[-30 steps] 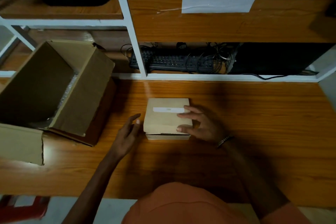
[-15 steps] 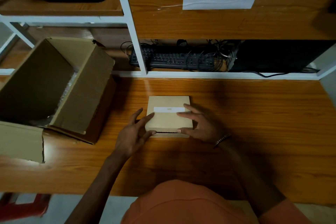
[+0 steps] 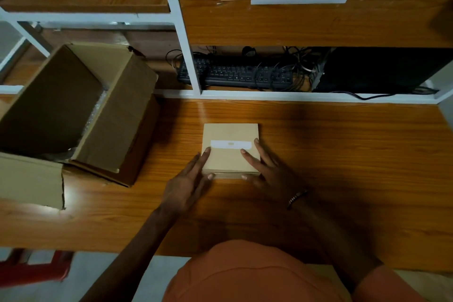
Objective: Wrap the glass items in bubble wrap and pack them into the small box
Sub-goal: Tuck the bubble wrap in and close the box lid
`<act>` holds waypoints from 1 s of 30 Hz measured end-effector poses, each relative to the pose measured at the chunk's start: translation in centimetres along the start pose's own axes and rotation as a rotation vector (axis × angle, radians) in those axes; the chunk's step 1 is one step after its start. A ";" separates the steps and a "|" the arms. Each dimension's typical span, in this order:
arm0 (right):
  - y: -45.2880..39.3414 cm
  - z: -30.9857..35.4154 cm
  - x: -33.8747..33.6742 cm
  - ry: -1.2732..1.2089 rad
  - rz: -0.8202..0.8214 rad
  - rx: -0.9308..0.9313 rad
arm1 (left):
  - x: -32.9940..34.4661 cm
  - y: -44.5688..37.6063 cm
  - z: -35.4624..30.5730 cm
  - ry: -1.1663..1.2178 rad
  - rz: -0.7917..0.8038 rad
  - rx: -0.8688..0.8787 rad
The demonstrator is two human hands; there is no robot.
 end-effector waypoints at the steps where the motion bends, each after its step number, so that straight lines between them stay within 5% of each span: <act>1: 0.0 0.0 0.3 0.011 0.010 0.001 | 0.1 -0.1 0.0 -0.029 -0.001 -0.003; 10: -1.3 0.5 0.2 -0.019 0.025 -0.027 | -1.2 -1.0 0.4 -0.285 -0.020 0.153; 30: -1.7 0.5 -0.4 0.100 -0.004 0.004 | -1.8 -1.8 0.3 -0.240 0.039 0.438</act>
Point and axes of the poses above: each hand's wrist, its own y-axis away from the middle knuckle, its own x-axis out of the palm, z = x × y, the point moved 7 cm from there along -y, towards the middle knuckle, and after that the axes turned 5 degrees about y, right-handed, at the moved point
